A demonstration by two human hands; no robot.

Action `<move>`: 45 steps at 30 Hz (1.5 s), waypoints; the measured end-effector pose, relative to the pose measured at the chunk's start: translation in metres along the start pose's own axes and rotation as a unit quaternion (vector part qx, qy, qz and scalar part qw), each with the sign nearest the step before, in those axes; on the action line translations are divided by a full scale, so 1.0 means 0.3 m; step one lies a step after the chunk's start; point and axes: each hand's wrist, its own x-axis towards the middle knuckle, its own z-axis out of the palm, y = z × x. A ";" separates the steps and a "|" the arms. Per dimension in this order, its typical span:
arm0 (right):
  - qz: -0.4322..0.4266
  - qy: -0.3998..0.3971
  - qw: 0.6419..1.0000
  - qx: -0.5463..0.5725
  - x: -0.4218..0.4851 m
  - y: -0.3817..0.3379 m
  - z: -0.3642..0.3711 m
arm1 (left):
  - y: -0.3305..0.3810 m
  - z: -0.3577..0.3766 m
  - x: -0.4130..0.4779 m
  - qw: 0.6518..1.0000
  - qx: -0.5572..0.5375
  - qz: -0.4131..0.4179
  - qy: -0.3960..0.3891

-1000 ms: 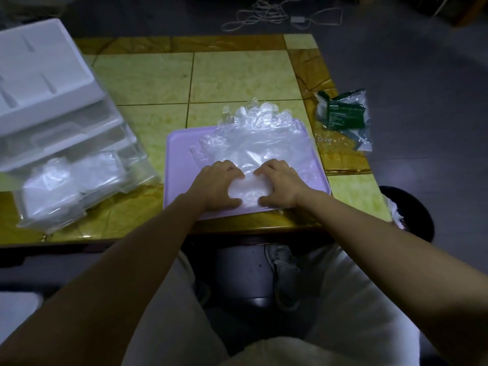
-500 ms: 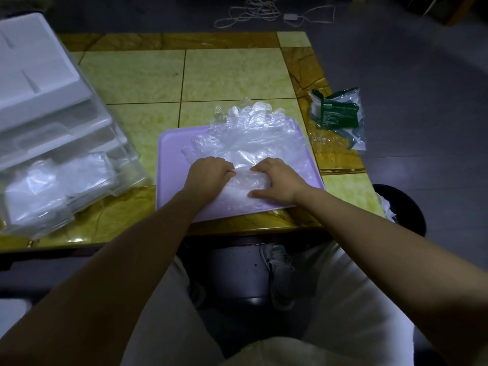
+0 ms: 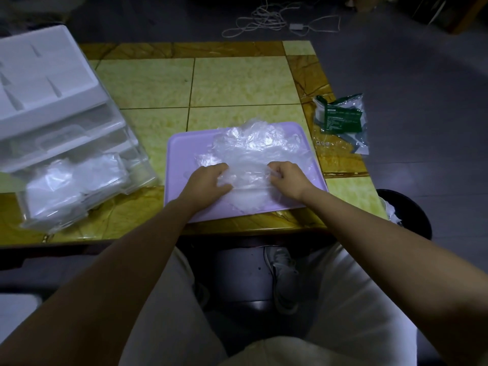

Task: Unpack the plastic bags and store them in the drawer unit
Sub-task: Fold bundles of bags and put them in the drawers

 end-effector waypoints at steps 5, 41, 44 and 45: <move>0.039 -0.017 0.997 0.062 -0.006 0.008 0.013 | 0.015 0.005 0.029 0.994 -0.080 -0.064 0.022; 0.004 0.039 0.997 -0.071 0.102 -0.026 0.024 | 0.011 0.007 0.092 0.949 0.176 0.079 0.250; 0.085 0.047 0.994 0.052 0.119 -0.046 0.029 | 0.044 0.011 0.059 0.966 0.035 -0.005 0.256; 0.114 0.047 0.986 0.111 0.118 -0.055 0.030 | 0.056 0.016 0.059 0.978 -0.022 -0.059 0.199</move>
